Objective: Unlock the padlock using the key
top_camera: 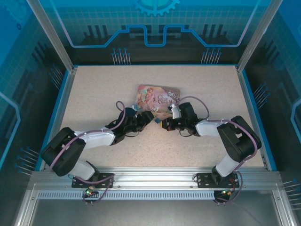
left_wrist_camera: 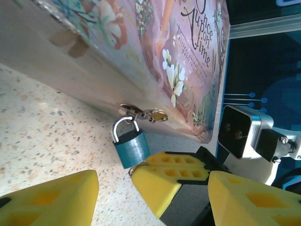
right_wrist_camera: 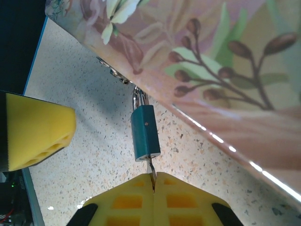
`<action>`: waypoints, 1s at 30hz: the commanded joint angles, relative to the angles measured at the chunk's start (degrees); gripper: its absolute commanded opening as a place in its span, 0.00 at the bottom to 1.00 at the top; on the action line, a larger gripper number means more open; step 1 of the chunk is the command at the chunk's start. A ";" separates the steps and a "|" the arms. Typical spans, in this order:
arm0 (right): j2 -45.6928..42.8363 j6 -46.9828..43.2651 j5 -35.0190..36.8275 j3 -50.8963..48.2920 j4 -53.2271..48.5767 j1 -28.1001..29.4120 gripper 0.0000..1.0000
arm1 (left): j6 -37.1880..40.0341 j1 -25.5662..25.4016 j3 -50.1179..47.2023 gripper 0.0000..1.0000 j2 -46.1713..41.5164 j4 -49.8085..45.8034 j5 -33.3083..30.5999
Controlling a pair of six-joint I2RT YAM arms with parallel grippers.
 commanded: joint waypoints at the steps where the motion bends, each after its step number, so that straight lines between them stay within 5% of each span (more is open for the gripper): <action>1: -2.22 2.22 -1.55 -0.74 1.33 -0.41 0.00 | -4.58 -0.69 -1.15 0.63 2.75 8.09 -1.02; 24: -4.14 5.74 -3.09 2.77 -2.26 0.00 0.00 | -12.91 -2.40 -0.94 0.47 14.65 24.73 0.30; 30: -3.67 6.20 -2.75 3.39 -2.74 0.43 0.00 | -14.09 -3.03 0.05 0.34 17.20 27.60 0.66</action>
